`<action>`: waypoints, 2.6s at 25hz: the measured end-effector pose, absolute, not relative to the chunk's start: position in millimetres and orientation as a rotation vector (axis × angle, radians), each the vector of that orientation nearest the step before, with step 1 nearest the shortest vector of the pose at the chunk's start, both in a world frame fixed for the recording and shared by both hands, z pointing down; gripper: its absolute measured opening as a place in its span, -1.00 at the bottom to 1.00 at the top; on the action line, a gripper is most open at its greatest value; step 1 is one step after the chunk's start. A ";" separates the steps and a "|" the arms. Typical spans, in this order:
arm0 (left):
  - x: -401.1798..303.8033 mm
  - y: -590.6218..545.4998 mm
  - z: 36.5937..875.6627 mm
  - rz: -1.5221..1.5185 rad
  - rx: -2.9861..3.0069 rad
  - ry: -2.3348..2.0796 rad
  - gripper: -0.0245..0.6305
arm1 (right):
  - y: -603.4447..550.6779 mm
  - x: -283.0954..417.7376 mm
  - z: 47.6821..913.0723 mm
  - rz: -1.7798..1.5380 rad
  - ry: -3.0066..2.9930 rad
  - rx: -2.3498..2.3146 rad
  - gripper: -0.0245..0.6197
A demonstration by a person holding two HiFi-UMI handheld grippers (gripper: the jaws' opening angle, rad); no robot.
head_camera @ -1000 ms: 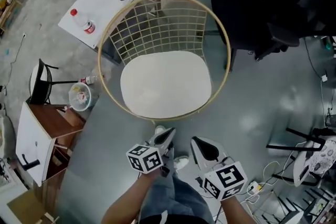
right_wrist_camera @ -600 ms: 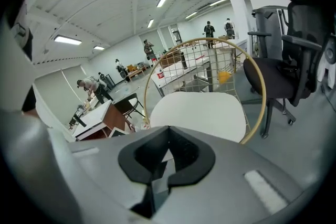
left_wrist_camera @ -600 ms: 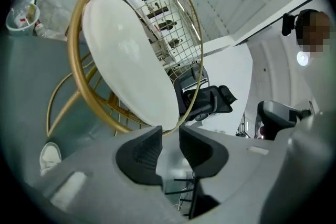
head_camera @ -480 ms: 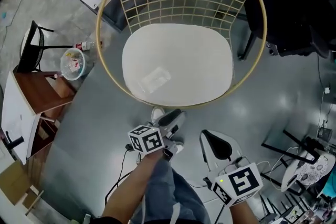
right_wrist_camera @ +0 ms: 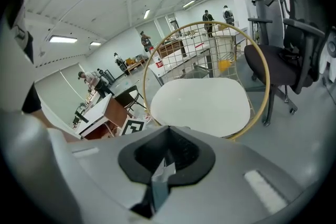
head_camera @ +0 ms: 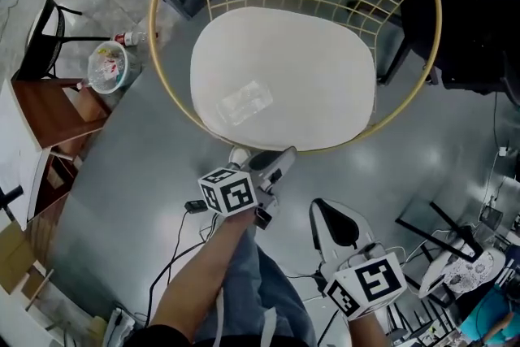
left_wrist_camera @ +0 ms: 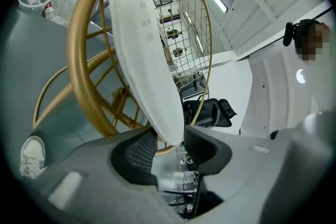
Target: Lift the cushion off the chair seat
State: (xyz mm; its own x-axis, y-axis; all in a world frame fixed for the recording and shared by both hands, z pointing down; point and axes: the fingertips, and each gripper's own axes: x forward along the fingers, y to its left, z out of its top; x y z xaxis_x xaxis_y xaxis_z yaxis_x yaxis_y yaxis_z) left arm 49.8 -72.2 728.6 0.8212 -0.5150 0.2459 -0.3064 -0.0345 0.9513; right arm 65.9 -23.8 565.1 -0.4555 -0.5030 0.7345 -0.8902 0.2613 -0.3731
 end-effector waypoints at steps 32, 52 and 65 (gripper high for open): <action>52.1 -131.7 597.1 -0.247 1.619 -0.523 -0.81 | -53.1 82.7 508.2 1.148 -2.000 1.421 -0.93; 54.6 -114.2 472.0 -0.291 1.786 -0.529 -0.81 | -49.8 103.9 435.3 1.071 -2.195 1.539 -0.93; 47.6 -86.4 372.8 -0.477 1.922 -0.695 -0.81 | -36.3 128.8 377.6 0.891 -2.428 1.528 -0.93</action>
State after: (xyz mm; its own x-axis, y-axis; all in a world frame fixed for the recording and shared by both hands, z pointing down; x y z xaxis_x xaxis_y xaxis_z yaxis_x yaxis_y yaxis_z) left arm 47.6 -86.4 372.8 0.7575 -0.6523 -0.0271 -0.2596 -0.3390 0.9043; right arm 128.8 -36.3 377.6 -0.4757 -0.7776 0.4112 -0.8590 0.3101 -0.4074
